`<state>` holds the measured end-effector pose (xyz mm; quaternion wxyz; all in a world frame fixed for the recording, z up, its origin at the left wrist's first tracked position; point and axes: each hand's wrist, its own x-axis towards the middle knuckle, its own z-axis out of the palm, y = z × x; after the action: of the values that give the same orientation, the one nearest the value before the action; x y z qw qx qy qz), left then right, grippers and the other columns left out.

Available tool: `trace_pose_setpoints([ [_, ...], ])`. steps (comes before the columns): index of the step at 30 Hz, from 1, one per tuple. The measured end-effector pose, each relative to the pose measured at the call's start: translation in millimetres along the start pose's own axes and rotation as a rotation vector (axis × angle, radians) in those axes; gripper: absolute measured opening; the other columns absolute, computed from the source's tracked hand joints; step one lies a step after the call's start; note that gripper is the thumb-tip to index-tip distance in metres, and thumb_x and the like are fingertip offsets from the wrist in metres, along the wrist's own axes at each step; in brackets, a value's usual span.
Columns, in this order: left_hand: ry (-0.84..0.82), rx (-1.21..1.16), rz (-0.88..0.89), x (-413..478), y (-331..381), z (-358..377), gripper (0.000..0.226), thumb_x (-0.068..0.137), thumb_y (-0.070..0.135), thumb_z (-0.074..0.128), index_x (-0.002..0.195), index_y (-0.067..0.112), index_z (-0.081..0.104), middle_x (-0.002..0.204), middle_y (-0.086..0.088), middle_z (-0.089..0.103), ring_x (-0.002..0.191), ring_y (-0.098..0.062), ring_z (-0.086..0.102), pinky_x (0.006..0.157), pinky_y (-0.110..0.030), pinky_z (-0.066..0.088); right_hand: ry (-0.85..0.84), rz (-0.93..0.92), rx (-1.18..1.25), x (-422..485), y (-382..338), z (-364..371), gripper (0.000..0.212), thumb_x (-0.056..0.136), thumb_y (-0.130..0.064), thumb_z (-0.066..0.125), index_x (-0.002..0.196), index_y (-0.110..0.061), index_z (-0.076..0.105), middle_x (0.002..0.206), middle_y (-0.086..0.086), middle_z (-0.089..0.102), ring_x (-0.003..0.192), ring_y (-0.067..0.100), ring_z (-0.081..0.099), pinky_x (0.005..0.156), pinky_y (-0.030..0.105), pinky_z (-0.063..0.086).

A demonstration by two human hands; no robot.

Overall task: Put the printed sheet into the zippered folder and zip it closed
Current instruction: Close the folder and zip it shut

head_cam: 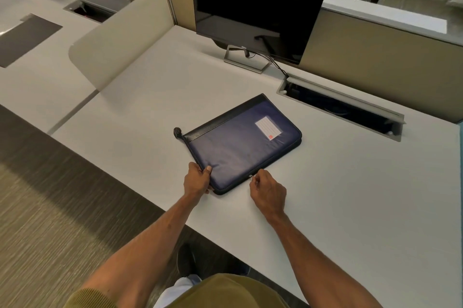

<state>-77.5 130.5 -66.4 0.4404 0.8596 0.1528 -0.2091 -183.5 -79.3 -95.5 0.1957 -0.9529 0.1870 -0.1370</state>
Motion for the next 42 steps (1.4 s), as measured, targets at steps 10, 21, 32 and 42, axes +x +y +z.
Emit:
trace_pose_setpoints([
  [10,0.026,-0.014,-0.117,-1.8,7.3,8.9,0.063,0.09,0.059,0.074,0.115,0.014,0.038,0.104,-0.013,0.066,0.07,-0.036,0.076,0.064,-0.044,0.066,-0.077,0.054,0.121,5.3,-5.6,8.6,0.018,0.095,-0.025,0.071,0.084,-0.02,0.057,0.081,-0.003,0.066,0.061,0.02,0.062,0.051,0.03,0.043],
  [21,0.001,-0.096,-0.121,-7.9,15.7,7.4,0.061,0.093,0.043,0.079,0.121,0.012,0.034,0.125,-0.017,0.055,0.092,-0.044,0.071,0.054,-0.052,0.065,-0.06,-0.118,0.0,7.2,2.1,0.9,0.014,0.091,-0.026,0.07,0.088,-0.019,0.059,0.079,0.0,0.065,0.052,0.026,0.061,0.044,0.033,0.048],
  [32,-0.016,-0.118,-0.137,-6.5,5.1,-9.6,0.062,0.09,0.043,0.083,0.12,0.013,0.037,0.122,-0.015,0.057,0.092,-0.042,0.073,0.056,-0.054,0.066,0.001,0.117,-0.045,70.4,73.7,-31.2,0.012,0.097,-0.018,0.066,0.093,-0.012,0.057,0.092,0.009,0.067,0.065,0.039,0.067,0.057,0.04,0.05],
  [42,0.125,0.207,-0.059,-1.3,4.0,-18.7,0.064,0.086,0.067,0.069,0.123,0.021,0.043,0.114,-0.007,0.068,0.086,-0.031,0.074,0.076,-0.049,0.066,0.04,0.175,-0.029,91.4,104.7,-39.6,0.01,0.1,-0.017,0.065,0.093,-0.011,0.06,0.09,0.008,0.067,0.064,0.035,0.064,0.058,0.03,0.036],
])
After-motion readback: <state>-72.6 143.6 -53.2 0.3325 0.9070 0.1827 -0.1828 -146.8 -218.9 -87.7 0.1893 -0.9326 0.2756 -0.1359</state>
